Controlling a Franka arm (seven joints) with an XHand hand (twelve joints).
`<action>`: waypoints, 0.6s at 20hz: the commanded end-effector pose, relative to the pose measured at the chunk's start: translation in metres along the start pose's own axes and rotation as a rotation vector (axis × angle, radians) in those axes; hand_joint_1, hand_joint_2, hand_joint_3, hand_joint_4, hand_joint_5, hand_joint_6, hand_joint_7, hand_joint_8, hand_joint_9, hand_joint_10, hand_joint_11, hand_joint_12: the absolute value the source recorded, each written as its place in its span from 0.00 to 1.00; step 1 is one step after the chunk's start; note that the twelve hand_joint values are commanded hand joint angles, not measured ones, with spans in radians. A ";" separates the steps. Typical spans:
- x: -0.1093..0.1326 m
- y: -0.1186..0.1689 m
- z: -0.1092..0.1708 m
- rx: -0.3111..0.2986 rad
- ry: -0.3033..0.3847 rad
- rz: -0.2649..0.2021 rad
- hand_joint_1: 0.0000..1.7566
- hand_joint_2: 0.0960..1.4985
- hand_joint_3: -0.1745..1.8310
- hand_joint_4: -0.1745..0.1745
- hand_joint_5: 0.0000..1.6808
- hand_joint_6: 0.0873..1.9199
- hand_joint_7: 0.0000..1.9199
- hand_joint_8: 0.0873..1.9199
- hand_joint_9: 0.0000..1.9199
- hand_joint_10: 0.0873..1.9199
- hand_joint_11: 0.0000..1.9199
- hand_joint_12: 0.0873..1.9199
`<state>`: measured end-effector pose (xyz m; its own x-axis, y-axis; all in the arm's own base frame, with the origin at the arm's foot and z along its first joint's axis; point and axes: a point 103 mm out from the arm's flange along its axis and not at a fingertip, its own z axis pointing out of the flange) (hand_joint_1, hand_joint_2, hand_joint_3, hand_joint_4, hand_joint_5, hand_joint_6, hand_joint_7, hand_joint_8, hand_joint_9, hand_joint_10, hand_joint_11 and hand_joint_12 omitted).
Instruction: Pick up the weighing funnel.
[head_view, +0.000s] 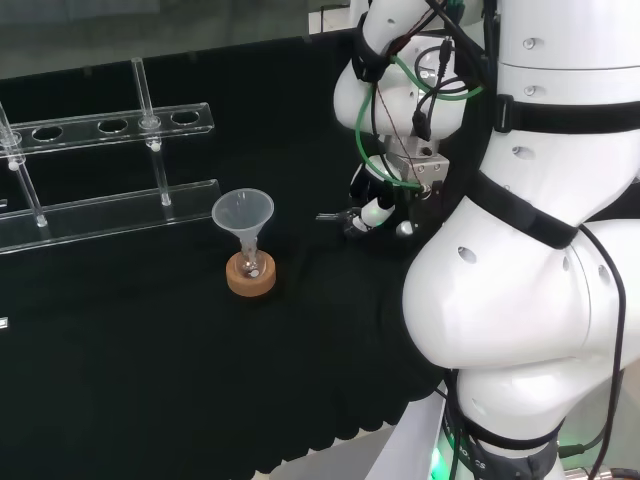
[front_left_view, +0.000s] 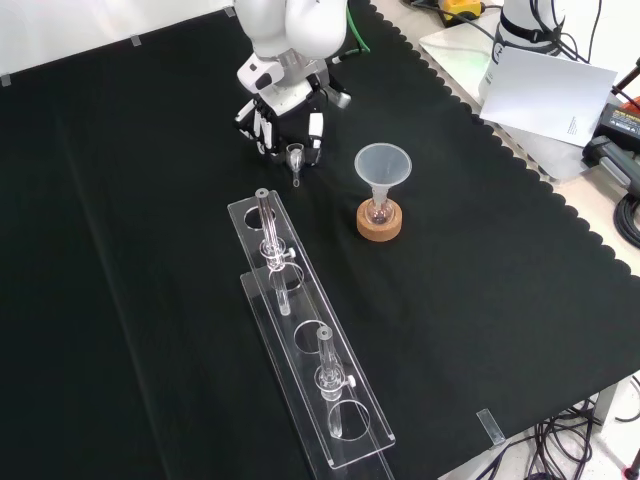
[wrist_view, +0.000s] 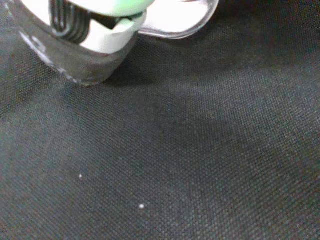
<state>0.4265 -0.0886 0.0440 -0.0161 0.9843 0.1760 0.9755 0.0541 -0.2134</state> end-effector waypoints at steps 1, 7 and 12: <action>-0.001 -0.002 -0.005 -0.017 0.001 -0.004 0.65 0.39 0.40 1.00 0.80 0.24 0.77 0.18 0.67 0.11 0.18 0.74; 0.004 -0.009 -0.015 -0.030 0.005 -0.009 0.65 0.38 0.41 1.00 0.80 0.24 0.77 0.18 0.69 0.12 0.21 0.72; 0.005 -0.013 -0.020 -0.045 0.016 0.005 0.65 0.37 0.42 1.00 0.80 0.24 0.78 0.18 0.69 0.12 0.21 0.72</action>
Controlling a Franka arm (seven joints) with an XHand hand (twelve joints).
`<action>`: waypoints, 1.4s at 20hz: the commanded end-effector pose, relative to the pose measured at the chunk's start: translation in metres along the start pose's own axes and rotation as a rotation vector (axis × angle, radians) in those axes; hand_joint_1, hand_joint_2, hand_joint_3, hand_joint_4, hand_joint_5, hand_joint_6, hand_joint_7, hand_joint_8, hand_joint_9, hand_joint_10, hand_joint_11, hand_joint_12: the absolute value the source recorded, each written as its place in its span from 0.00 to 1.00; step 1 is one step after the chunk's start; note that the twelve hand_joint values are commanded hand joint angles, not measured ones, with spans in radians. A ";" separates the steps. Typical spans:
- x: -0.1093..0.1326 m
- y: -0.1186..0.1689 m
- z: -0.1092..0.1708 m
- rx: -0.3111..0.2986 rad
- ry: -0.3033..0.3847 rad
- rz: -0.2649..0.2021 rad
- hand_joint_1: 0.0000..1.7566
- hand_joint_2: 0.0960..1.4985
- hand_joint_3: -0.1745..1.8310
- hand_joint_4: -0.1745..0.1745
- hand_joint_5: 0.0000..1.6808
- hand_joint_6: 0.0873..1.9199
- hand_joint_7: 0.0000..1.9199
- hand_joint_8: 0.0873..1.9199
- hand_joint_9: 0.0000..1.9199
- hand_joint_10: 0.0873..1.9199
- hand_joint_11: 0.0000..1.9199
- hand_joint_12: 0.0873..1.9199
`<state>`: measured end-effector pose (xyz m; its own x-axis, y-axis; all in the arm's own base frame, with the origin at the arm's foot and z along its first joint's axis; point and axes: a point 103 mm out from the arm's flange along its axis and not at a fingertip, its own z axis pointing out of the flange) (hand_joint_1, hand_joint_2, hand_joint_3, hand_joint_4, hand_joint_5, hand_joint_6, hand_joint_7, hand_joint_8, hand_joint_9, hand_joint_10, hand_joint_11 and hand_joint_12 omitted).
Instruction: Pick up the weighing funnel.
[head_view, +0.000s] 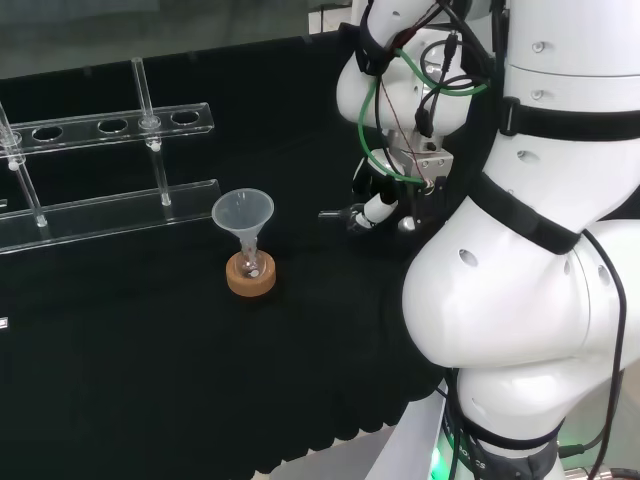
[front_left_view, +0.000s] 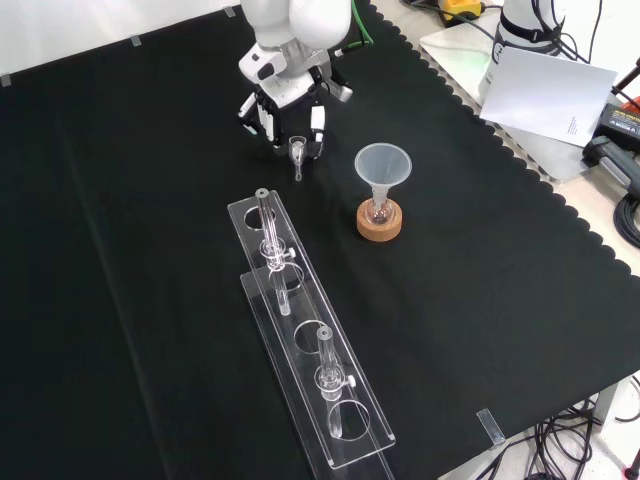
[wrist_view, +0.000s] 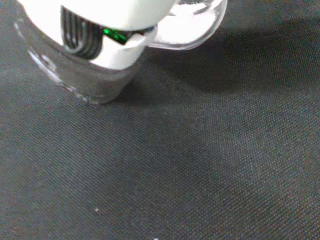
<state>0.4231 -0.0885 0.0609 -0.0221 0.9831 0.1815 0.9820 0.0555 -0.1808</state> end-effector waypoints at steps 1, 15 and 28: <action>0.003 -0.007 -0.006 -0.016 0.011 0.012 0.65 0.37 0.42 1.00 0.80 0.24 0.78 0.18 0.69 0.12 0.21 0.72; 0.023 -0.015 -0.048 -0.049 0.003 0.006 0.65 0.37 0.43 1.00 0.80 0.24 0.78 0.18 0.69 0.12 0.20 0.71; 0.026 -0.032 -0.099 -0.121 0.033 -0.044 0.65 0.37 0.43 1.00 0.80 0.25 0.78 0.18 0.68 0.11 0.19 0.72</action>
<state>0.4126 -0.0998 0.1469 -0.0270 0.9803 0.1959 0.9960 0.0432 -0.0787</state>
